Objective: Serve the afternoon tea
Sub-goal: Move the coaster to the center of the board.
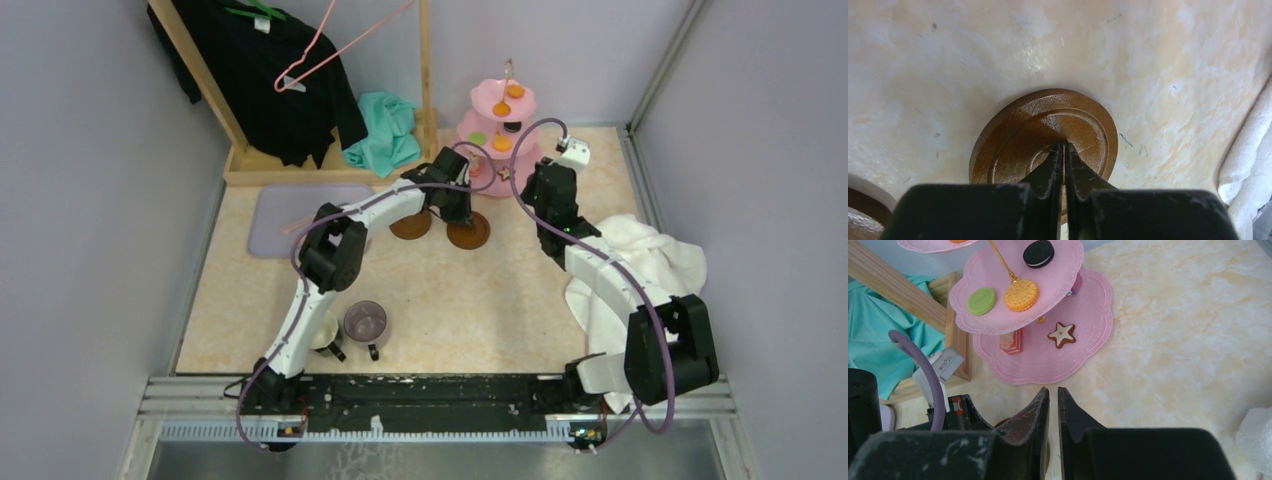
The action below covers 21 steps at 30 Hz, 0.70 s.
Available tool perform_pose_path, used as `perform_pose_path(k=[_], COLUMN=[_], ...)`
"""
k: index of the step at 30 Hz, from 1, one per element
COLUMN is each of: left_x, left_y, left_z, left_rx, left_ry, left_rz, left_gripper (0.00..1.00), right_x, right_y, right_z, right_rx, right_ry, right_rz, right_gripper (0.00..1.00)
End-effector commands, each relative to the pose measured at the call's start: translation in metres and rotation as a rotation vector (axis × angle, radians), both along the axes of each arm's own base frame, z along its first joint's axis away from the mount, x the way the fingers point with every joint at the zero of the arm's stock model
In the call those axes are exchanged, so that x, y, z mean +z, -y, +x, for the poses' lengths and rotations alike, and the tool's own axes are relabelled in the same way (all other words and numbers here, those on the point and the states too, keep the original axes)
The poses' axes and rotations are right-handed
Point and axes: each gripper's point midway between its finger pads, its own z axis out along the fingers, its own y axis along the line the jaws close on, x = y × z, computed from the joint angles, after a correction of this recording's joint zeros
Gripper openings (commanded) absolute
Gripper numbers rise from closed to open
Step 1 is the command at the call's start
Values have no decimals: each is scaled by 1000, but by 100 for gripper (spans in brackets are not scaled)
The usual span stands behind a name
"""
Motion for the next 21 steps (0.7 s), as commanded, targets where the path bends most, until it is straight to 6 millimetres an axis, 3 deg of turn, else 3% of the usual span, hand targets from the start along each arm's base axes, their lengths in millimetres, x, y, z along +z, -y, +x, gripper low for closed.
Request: perform_pose_path(k=[1, 16, 21], left_x=[-31, -31, -14], left_y=[-19, -23, -29], left_z=[21, 39, 39], left_rx=[55, 71, 75], left_ry=[9, 24, 61], left_rz=[64, 34, 37], left_gripper=[9, 10, 22], right_x=[40, 39, 38], right_y=[3, -16, -26], right_z=[5, 4, 5], right_rx=[-13, 69, 96], right_ry=[113, 106, 90], right_rz=[40, 34, 15], right_gripper=[13, 20, 25])
